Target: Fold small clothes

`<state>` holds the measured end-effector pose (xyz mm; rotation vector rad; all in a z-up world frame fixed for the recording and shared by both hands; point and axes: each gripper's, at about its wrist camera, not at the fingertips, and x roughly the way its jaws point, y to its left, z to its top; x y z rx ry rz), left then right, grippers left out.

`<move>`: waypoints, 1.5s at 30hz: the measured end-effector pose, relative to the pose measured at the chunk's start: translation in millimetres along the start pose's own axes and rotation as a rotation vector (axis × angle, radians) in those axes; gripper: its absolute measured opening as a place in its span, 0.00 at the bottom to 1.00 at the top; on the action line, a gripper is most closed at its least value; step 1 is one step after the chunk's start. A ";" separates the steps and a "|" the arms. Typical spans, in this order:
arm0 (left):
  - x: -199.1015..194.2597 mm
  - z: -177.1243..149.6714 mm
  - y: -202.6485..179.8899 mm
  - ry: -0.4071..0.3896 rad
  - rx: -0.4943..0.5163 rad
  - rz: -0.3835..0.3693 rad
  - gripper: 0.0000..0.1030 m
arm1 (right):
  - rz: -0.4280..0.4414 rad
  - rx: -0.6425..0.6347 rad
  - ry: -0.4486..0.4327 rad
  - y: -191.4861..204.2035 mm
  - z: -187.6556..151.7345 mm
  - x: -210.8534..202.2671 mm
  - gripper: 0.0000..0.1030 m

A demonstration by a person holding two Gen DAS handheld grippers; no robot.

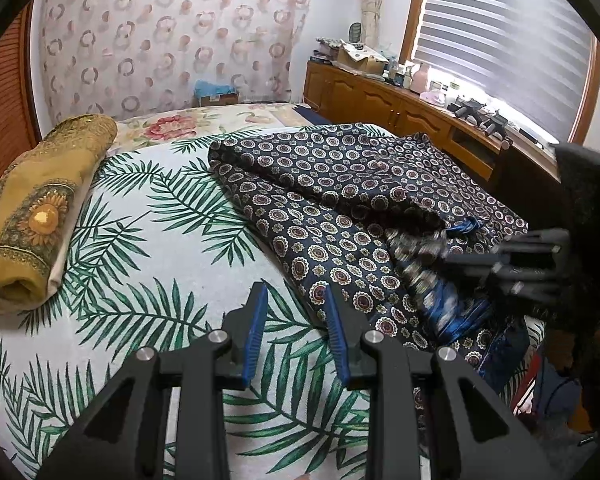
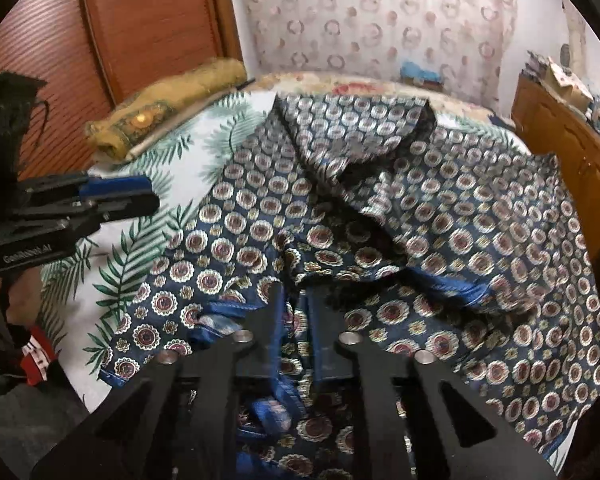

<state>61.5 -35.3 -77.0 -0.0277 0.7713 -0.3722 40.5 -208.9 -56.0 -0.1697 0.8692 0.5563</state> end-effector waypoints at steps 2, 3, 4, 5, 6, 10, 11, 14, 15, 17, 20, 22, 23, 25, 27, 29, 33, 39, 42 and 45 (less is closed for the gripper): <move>0.8 -0.5 -0.2 0.001 -0.001 -0.002 0.27 | -0.012 0.003 -0.040 -5.7 1.4 -11.7 0.02; 1.0 -0.6 -0.9 0.002 0.001 -0.004 0.27 | -0.019 0.009 -0.059 -10.4 2.5 -19.5 0.02; 1.0 -0.4 -1.5 0.002 0.002 -0.005 0.27 | -0.026 0.018 -0.077 -16.6 3.5 -29.3 0.02; 1.1 -0.4 -2.4 0.001 0.003 -0.008 0.27 | -0.037 0.023 -0.090 -21.8 4.0 -37.2 0.01; 1.0 -0.5 -2.8 0.001 0.004 -0.010 0.27 | -0.057 0.024 -0.106 -27.5 4.3 -46.7 0.01; 1.4 0.0 -6.0 0.000 0.007 -0.022 0.27 | -0.138 0.025 -0.120 -50.7 -1.1 -80.6 0.00; 1.7 0.1 -7.1 -0.001 0.008 -0.024 0.27 | -0.154 0.026 -0.119 -55.2 -3.8 -86.7 0.00; 3.3 1.2 -8.9 -0.005 0.002 -0.024 0.27 | -0.206 0.053 -0.107 -75.8 -11.9 -98.8 0.00; 4.3 1.9 -9.7 -0.005 0.000 -0.023 0.27 | -0.204 0.070 -0.101 -83.2 -13.8 -98.9 0.00; 5.3 2.3 -11.2 -0.005 0.002 -0.020 0.27 | -0.217 0.071 -0.100 -88.0 -13.7 -97.2 0.00; 4.8 2.0 -13.7 -0.003 0.010 -0.015 0.27 | -0.200 0.071 -0.116 -82.3 -7.0 -90.0 0.00; 3.8 1.6 -14.7 -0.004 0.014 -0.015 0.27 | -0.186 0.069 -0.123 -78.2 -1.3 -80.3 0.20; 3.9 1.6 -14.8 -0.004 0.014 -0.016 0.27 | -0.178 0.069 -0.124 -76.9 0.9 -75.6 0.28; 5.0 1.2 -15.0 -0.003 0.014 -0.019 0.27 | -0.126 0.076 -0.125 -73.4 8.1 -60.9 0.46; 7.0 0.6 -15.7 0.004 0.015 -0.020 0.27 | -0.111 0.071 -0.113 -68.4 15.9 -44.0 0.47; 8.7 -0.2 -17.0 0.011 0.018 -0.021 0.27 | -0.101 0.064 -0.095 -66.9 24.4 -26.5 0.47; 10.4 -1.3 -18.8 0.017 0.027 -0.023 0.27 | -0.090 0.063 -0.033 -73.2 35.5 7.0 0.47; 11.1 -2.0 -19.1 0.018 0.024 -0.027 0.27 | -0.059 0.032 0.015 -79.9 37.1 22.4 0.01; 10.5 -2.6 -21.2 0.017 0.028 -0.030 0.27 | -0.067 0.032 -0.033 -84.9 35.4 2.7 0.00; 9.9 -2.9 -22.1 0.013 0.030 -0.036 0.27 | -0.115 0.039 -0.064 -99.3 32.4 -21.4 0.00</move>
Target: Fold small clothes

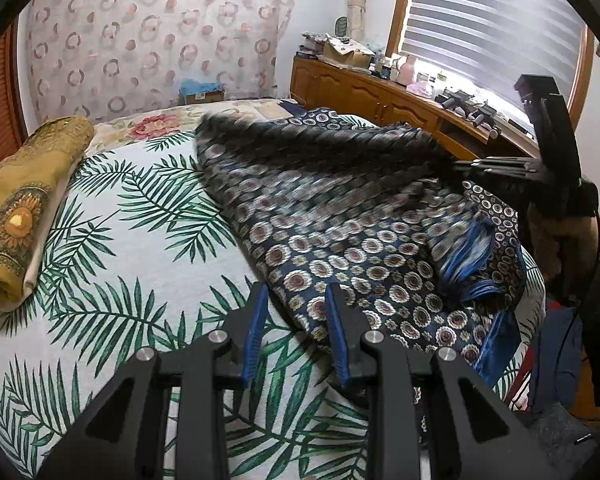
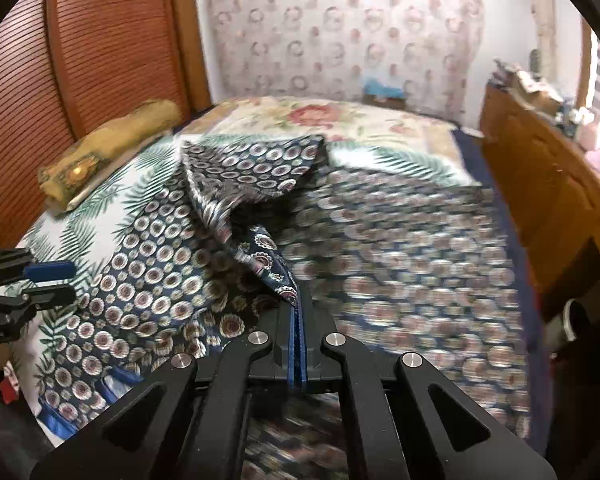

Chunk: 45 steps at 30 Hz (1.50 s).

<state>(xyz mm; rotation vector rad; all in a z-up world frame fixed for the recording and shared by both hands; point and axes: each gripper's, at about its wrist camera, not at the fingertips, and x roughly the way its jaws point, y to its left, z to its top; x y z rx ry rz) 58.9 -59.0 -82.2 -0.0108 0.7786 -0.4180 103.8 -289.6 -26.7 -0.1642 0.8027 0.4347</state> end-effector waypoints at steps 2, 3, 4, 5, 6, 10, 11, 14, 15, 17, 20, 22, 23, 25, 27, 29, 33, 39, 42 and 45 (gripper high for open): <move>0.9 0.3 -0.2 -0.001 -0.002 -0.002 0.27 | -0.047 0.006 -0.006 -13.4 -1.1 -10.1 0.00; 1.3 0.1 -0.5 0.000 -0.002 -0.002 0.27 | -0.068 0.010 -0.001 -20.3 -1.8 -12.5 0.00; 1.7 0.3 -0.6 0.001 -0.001 -0.003 0.27 | -0.088 0.007 0.007 -26.3 -3.6 -15.2 0.00; 2.1 0.2 -0.8 0.002 -0.002 -0.003 0.27 | -0.107 0.003 0.013 -28.4 -5.0 -16.1 0.00; 2.1 0.3 -0.9 0.001 -0.002 -0.003 0.27 | -0.121 0.001 0.021 -32.4 -7.6 -17.8 0.00; 2.6 0.8 -1.5 0.002 0.000 -0.003 0.27 | -0.069 -0.006 0.020 -31.0 -10.9 -22.8 0.11; 2.8 0.9 -1.4 0.003 0.001 -0.001 0.27 | -0.046 -0.013 0.015 -28.0 -8.5 -22.8 0.19; 3.7 1.0 -0.6 0.006 -0.001 0.001 0.27 | -0.034 -0.013 -0.042 -29.1 4.3 -27.0 0.51; 4.3 1.0 -0.6 0.007 -0.001 0.002 0.27 | -0.029 -0.007 -0.048 -31.8 10.2 -24.3 0.53; 5.6 1.9 -0.7 0.008 0.000 -0.001 0.27 | -0.032 -0.015 -0.057 -34.6 30.9 -12.7 0.53; 7.1 5.1 -1.4 0.005 0.009 0.004 0.27 | -0.019 -0.044 -0.040 -35.7 59.1 17.4 0.53; 6.7 5.1 -0.7 0.005 0.010 0.007 0.27 | 0.016 -0.028 0.017 -42.0 77.4 50.8 0.53; 6.5 4.5 -0.1 0.006 0.009 0.009 0.27 | 0.021 -0.028 0.034 -42.0 80.5 62.2 0.53; 6.2 3.1 1.6 0.008 0.006 0.011 0.27 | 0.039 -0.014 0.089 -44.2 88.6 91.7 0.53; 6.2 1.3 4.0 0.010 0.000 0.013 0.27 | 0.072 0.007 0.137 -42.3 88.9 112.5 0.53; 7.1 -0.1 7.0 0.014 -0.009 0.012 0.27 | 0.077 -0.009 0.180 -35.2 85.3 127.2 0.53; 8.3 -1.6 7.5 0.018 -0.012 0.009 0.27 | 0.095 -0.071 0.176 -17.6 78.3 126.9 0.05; 4.9 -0.1 3.4 0.008 -0.002 0.006 0.27 | 0.006 -0.053 0.003 -22.7 81.3 63.5 0.01; 5.3 1.2 -2.3 0.004 0.006 -0.012 0.27 | -0.059 0.025 -0.019 -47.1 87.2 36.6 0.01; 5.7 3.4 -8.8 -0.001 0.018 -0.028 0.27 | -0.238 0.065 -0.030 -75.5 91.7 22.4 0.01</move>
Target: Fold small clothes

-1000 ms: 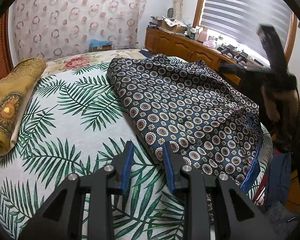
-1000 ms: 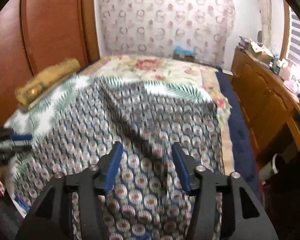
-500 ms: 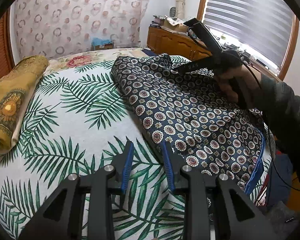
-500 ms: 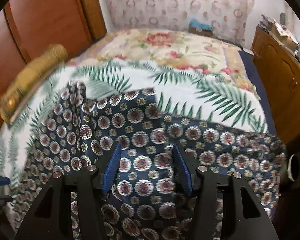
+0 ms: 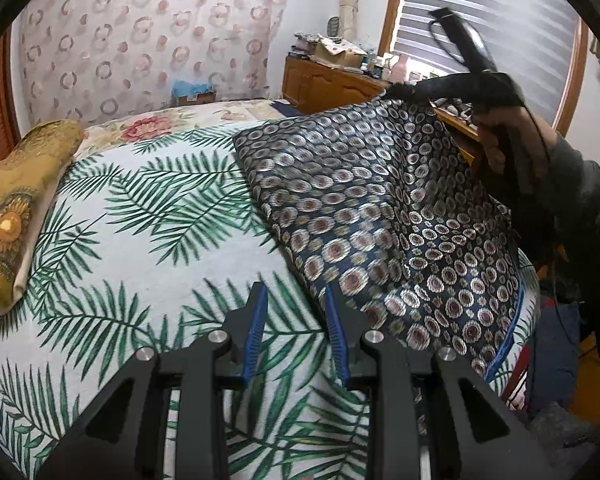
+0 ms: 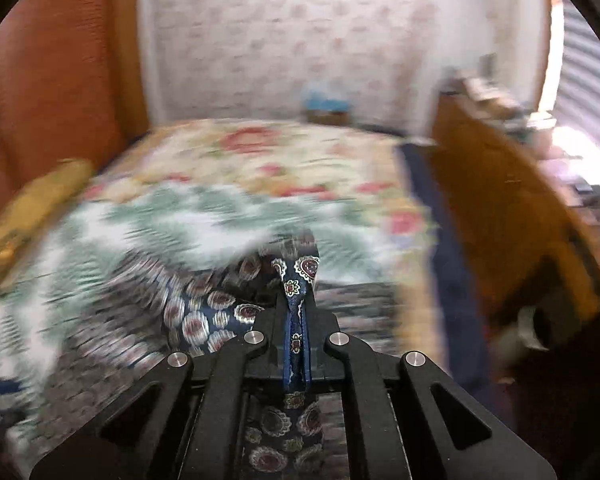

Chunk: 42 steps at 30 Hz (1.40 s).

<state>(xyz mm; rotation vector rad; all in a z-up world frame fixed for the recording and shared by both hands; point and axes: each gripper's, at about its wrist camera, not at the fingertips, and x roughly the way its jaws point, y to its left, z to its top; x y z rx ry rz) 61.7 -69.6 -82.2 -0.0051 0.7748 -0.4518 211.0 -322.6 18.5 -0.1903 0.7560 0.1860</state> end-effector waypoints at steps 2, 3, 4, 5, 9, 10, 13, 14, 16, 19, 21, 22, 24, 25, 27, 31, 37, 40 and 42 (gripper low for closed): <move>0.0 1.5 -3.2 -0.002 0.007 -0.010 0.27 | -0.071 0.031 0.032 -20.5 1.1 8.1 0.10; -0.2 2.3 -4.2 -0.004 0.007 -0.013 0.27 | -0.093 0.041 0.042 -24.6 1.3 11.3 0.27; -0.2 3.2 -5.0 -0.004 0.007 -0.017 0.27 | -0.119 0.054 0.039 -32.7 -0.6 12.2 0.38; 0.0 3.9 -6.2 -0.003 0.008 -0.020 0.27 | -0.122 0.057 0.033 -36.9 0.1 11.3 0.38; 5.6 6.3 -11.8 0.008 0.017 -0.027 0.29 | -0.100 0.050 0.035 -46.2 -8.4 2.9 0.47; 9.0 6.5 -13.9 0.015 0.022 -0.030 0.29 | -0.098 0.040 0.030 -44.0 -11.1 -0.9 0.48; 18.4 5.8 -19.4 0.041 0.032 -0.016 0.29 | -0.031 0.021 0.035 -41.4 -19.0 -2.0 0.48; 21.9 5.7 -21.1 0.052 0.037 -0.017 0.29 | -0.026 0.018 0.048 -38.9 -20.0 1.8 0.48; 25.2 4.7 -23.8 0.063 0.044 -0.015 0.29 | 0.002 0.020 0.072 -38.7 -26.8 6.4 0.48; 26.8 1.6 -26.3 0.076 0.050 -0.018 0.29 | 0.031 0.028 0.082 -36.7 -42.3 2.8 0.48; 27.1 -0.3 -26.5 0.081 0.045 -0.019 0.29 | 0.049 0.026 0.088 -34.8 -59.0 -5.5 0.48; 27.3 -1.2 -26.2 0.083 0.040 -0.020 0.29 | 0.063 0.023 0.092 -33.0 -70.4 -11.6 0.48; 26.8 -1.9 -26.3 0.083 0.037 -0.022 0.29 | 0.073 0.017 0.105 -28.5 -91.7 -22.3 0.48; 26.4 -2.3 -26.2 0.083 0.034 -0.024 0.29 | 0.074 0.010 0.113 -25.8 -103.1 -28.3 0.48; 26.2 -2.7 -25.6 0.086 0.030 -0.027 0.29 | 0.086 -0.004 0.129 -21.0 -120.5 -36.6 0.48; 23.5 -4.2 -24.1 0.091 0.018 -0.032 0.33 | 0.100 -0.007 0.165 -15.0 -148.4 -47.3 0.48; 22.1 -4.5 -24.8 0.095 0.020 -0.025 0.34 | 0.155 -0.034 0.156 -4.5 -168.1 -55.5 0.14; 23.1 -5.2 -25.1 0.099 0.017 -0.028 0.34 | 0.150 -0.052 0.125 -4.9 -170.2 -60.7 0.02; 23.8 -5.6 -24.7 0.103 0.014 -0.034 0.34 | 0.129 -0.049 0.091 -8.8 -168.9 -68.0 0.01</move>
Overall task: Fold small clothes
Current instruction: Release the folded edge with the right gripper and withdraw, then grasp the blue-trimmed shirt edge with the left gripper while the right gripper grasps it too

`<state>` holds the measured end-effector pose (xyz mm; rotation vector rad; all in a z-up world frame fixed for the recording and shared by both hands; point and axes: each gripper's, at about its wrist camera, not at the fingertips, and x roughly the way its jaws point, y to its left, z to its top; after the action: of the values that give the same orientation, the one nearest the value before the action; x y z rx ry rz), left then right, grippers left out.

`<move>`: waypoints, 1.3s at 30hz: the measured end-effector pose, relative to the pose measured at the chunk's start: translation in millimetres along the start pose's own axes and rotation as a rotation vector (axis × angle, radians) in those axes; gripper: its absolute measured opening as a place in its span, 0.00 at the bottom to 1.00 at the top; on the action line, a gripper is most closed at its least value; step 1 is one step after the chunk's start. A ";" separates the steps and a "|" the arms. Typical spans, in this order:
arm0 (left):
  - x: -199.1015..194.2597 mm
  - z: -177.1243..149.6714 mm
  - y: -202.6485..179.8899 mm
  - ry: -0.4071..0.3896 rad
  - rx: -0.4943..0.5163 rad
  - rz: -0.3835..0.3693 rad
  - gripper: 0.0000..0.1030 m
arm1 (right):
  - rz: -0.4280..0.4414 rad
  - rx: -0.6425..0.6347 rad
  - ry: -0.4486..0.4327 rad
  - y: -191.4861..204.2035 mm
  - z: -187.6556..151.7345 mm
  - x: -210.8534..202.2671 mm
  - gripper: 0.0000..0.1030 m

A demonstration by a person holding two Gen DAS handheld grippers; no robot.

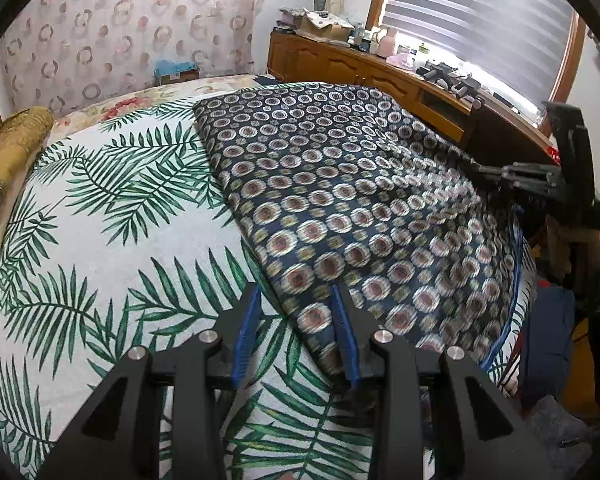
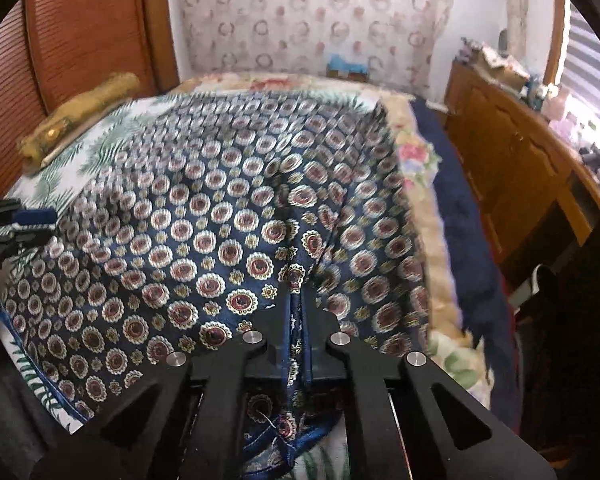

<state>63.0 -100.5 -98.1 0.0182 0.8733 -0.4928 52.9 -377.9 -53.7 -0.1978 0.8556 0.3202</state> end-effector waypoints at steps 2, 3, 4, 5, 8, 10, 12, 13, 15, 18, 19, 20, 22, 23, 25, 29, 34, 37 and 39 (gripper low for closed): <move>-0.9 -0.7 0.4 0.003 -0.002 -0.009 0.34 | -0.046 0.013 -0.034 -4.9 1.4 -9.7 0.01; -1.9 -1.5 0.3 0.005 -0.004 -0.018 0.34 | -0.048 0.019 -0.038 -8.1 2.5 -11.8 0.01; -2.5 -2.9 0.3 0.011 -0.008 -0.030 0.34 | -0.049 0.026 -0.039 -9.7 3.2 -13.2 0.01; -2.6 -4.7 -0.1 0.021 -0.009 -0.043 0.34 | -0.049 0.032 -0.037 -11.2 2.9 -13.9 0.01; -2.4 -10.3 -3.0 0.043 -0.006 -0.061 0.34 | -0.073 0.019 -0.034 -8.2 -0.9 -13.9 0.01; -3.5 -14.2 -4.6 0.049 -0.006 -0.073 0.34 | -0.084 0.029 -0.032 -8.4 -2.9 -14.2 0.02; -5.2 -15.8 -5.6 0.054 -0.009 -0.081 0.34 | -0.092 0.052 -0.034 -10.1 -6.0 -17.0 0.08; -6.5 -17.2 -5.6 0.058 -0.016 -0.095 0.34 | -0.110 0.061 -0.035 -12.3 -5.2 -18.3 0.14; -8.9 -20.1 -6.3 0.063 -0.025 -0.122 0.34 | -0.122 0.081 -0.039 -15.2 -8.1 -23.2 0.20; -11.2 -23.0 -9.3 0.062 -0.033 -0.147 0.34 | -0.144 0.105 -0.045 -16.8 -16.8 -29.4 0.57; -11.5 -24.1 -10.7 0.065 -0.033 -0.161 0.34 | -0.146 0.120 -0.052 -17.5 -21.6 -32.4 0.61; -12.5 -25.2 -12.9 0.067 -0.032 -0.174 0.34 | -0.140 0.141 -0.052 -18.2 -27.2 -33.9 0.62; -13.0 -26.4 -14.9 0.069 -0.033 -0.200 0.34 | -0.130 0.157 -0.035 -16.9 -36.0 -33.8 0.63; -13.3 -26.1 -15.9 0.068 -0.030 -0.204 0.31 | -0.126 0.158 -0.024 -16.2 -39.5 -32.8 0.63; -12.5 -27.5 -17.6 0.076 -0.030 -0.238 0.18 | -0.106 0.169 -0.012 -12.7 -47.3 -31.3 0.63; -16.6 -24.9 -17.8 0.045 -0.034 -0.256 0.00 | -0.093 0.174 -0.005 -7.7 -53.1 -32.4 0.63; -30.8 -16.7 -21.3 -0.012 -0.024 -0.258 0.00 | -0.053 0.151 0.006 6.6 -52.6 -33.1 0.52; -37.5 -10.4 -22.3 -0.049 -0.021 -0.260 0.00 | -0.033 0.141 0.006 15.7 -50.4 -32.7 0.37; -41.3 -3.3 -22.1 -0.075 -0.020 -0.267 0.00 | -0.030 0.130 0.000 19.2 -49.6 -31.9 0.23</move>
<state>29.1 -102.6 -65.7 -0.1357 0.8106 -0.7294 -8.5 -380.9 -61.9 -0.0895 0.8693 0.2355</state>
